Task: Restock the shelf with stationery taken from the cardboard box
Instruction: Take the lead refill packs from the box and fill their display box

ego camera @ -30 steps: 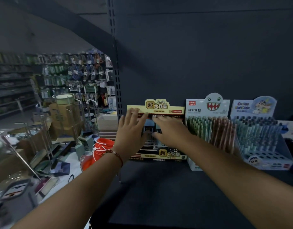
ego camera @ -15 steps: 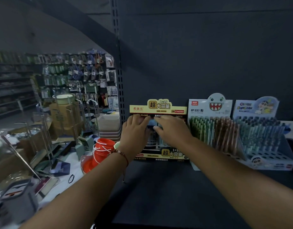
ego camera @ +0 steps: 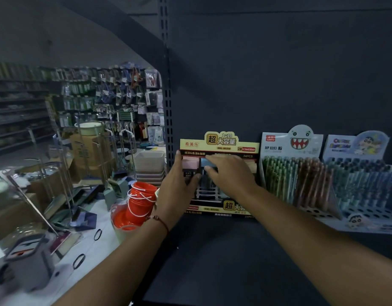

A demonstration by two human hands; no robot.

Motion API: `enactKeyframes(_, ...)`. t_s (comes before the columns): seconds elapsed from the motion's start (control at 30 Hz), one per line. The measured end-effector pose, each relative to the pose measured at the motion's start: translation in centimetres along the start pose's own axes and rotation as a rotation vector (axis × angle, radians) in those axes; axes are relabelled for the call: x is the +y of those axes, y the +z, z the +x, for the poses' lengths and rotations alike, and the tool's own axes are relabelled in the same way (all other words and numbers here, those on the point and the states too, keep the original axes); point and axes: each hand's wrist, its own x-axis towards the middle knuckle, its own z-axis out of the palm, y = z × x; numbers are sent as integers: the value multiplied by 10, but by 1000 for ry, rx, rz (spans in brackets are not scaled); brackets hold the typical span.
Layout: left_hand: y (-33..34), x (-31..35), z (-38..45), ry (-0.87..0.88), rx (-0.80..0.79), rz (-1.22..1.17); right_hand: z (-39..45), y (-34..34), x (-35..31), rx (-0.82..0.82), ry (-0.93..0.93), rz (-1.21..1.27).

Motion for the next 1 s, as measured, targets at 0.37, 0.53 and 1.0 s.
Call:
enactKeyframes(0.37, 10, -10, 1, -33, 5, -29, 23, 7, -8, -26, -91, -117)
enactKeyframes(0.53, 11, 1, -2, -14, 49, -24, 22, 1, -7, -49, -78, -43)
enactKeyframes(1.0, 17, 11, 10, 37, 107, 220, 4, -28, 25, -108, 20, 53)
